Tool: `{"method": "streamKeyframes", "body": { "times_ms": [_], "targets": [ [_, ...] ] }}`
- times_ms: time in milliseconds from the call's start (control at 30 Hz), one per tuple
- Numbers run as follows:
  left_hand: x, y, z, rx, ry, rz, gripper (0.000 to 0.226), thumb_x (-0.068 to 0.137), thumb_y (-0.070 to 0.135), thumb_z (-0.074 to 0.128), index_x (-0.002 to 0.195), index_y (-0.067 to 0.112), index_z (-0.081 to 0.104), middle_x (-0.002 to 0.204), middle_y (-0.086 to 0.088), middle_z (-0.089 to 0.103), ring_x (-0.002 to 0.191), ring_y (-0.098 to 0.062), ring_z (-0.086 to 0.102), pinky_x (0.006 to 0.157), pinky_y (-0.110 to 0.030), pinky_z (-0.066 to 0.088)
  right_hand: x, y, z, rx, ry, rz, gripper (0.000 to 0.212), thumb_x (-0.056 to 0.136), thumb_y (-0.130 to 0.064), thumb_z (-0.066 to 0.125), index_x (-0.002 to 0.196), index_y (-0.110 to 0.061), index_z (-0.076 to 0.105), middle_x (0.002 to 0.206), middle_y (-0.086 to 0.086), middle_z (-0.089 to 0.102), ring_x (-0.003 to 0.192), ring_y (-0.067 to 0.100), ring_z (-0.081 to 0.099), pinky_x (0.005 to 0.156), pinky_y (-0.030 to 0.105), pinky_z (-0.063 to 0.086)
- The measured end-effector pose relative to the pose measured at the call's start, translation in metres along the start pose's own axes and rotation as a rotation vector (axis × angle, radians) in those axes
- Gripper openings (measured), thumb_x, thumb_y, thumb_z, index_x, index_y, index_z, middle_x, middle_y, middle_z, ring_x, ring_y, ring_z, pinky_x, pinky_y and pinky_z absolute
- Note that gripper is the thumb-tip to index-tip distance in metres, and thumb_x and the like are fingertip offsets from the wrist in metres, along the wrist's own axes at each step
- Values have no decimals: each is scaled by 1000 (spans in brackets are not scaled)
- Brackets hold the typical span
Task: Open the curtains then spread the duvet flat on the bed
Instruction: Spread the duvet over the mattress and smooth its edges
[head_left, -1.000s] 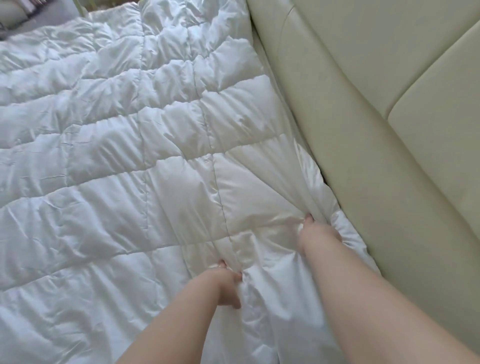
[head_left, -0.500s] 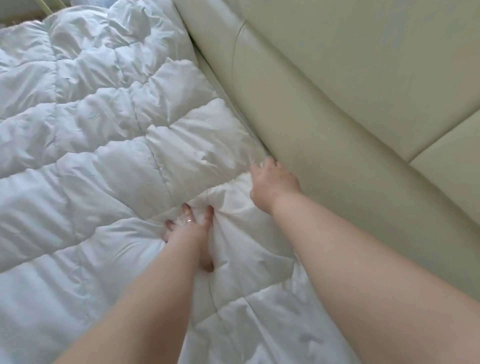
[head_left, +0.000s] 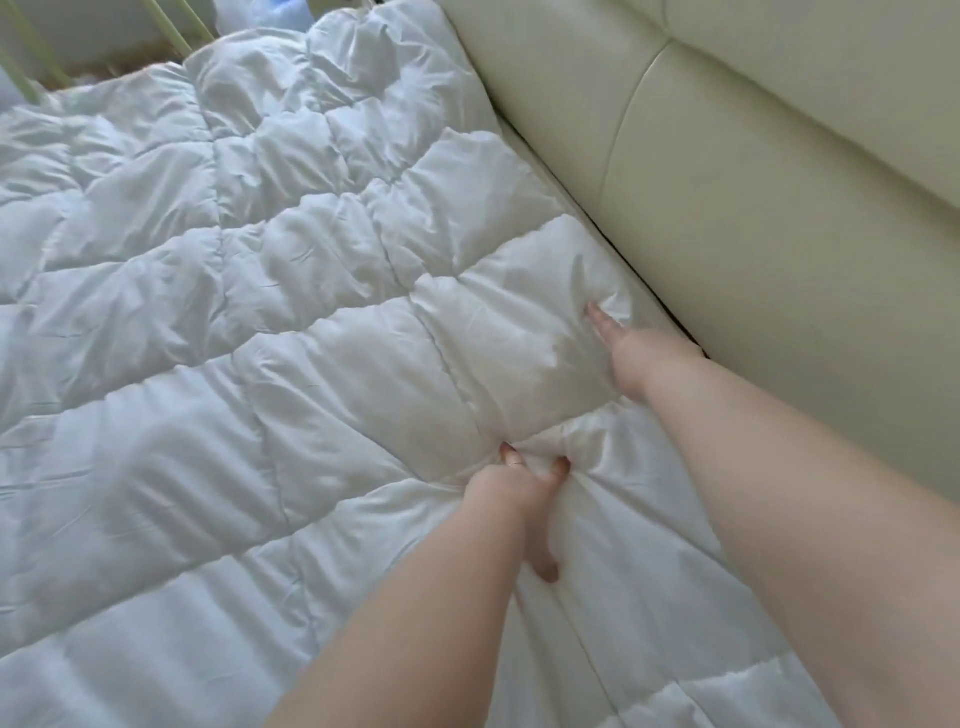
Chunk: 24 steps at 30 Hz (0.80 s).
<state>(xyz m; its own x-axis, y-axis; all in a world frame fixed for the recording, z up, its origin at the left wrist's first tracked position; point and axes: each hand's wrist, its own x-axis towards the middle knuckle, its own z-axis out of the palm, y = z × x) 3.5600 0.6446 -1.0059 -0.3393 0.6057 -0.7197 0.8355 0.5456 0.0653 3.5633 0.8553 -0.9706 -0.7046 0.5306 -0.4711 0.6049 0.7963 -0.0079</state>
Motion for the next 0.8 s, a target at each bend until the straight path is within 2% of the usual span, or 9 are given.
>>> {"method": "streamKeyframes", "body": {
  "times_ms": [100,167,200,267,333,433,567,667,800],
  "targets": [
    [-5,-23,-23,-16,186,123,94,71,51,77,149,37,28,148,-5,44,132,-26,47,100,-38,44,18,9,-1,-215,54,70,52,104,-36,23,156,-32,23,137,15,57,118,37,59,82,36,40],
    [-7,-44,-42,-45,358,125,61,84,42,66,140,33,44,135,-3,55,124,-26,53,95,-36,46,21,28,1,-281,24,171,58,105,-46,26,143,-8,48,139,21,56,124,38,56,90,36,42],
    [-6,-55,-50,-41,437,96,56,85,39,63,138,32,47,136,-4,54,124,-27,52,95,-36,46,21,37,3,-303,16,227,58,106,-45,26,142,-6,49,142,21,54,126,36,54,95,36,43],
    [-5,-77,-63,1,513,-5,63,81,42,66,139,33,44,150,-9,40,134,-31,40,103,-40,42,24,48,12,-369,-39,281,52,107,-36,18,157,-22,24,154,11,42,133,34,49,103,39,41],
    [0,-95,-68,-12,432,-174,88,73,53,73,147,39,29,163,-14,8,147,-38,15,114,-50,28,21,36,7,-326,-126,336,61,102,-27,22,158,-36,1,159,2,34,133,33,48,98,41,42],
    [14,-106,-60,-154,160,-362,132,54,69,79,149,51,-9,161,-8,-26,146,-47,-14,112,-69,14,16,15,-2,-272,-206,367,74,93,-28,36,157,-39,0,155,6,35,131,37,46,87,48,45],
    [36,-92,-39,-228,34,-397,155,35,71,83,143,52,-27,155,-6,-38,141,-54,-22,106,-76,15,18,27,28,-68,-164,404,82,91,-48,37,152,-46,-17,160,13,12,141,43,28,107,62,36],
    [43,-95,-34,-233,60,-391,161,27,75,82,141,51,-30,154,-6,-40,140,-53,-23,103,-77,12,24,45,58,22,-71,401,81,89,-67,29,147,-52,-24,156,15,16,138,40,27,108,62,31],
    [49,-103,-19,-203,150,-353,158,27,81,75,140,50,-31,154,-7,-39,141,-51,-23,103,-77,10,30,46,76,-71,-6,409,77,86,-70,19,144,-52,-29,147,16,22,131,37,28,106,60,29]
  ]
}}
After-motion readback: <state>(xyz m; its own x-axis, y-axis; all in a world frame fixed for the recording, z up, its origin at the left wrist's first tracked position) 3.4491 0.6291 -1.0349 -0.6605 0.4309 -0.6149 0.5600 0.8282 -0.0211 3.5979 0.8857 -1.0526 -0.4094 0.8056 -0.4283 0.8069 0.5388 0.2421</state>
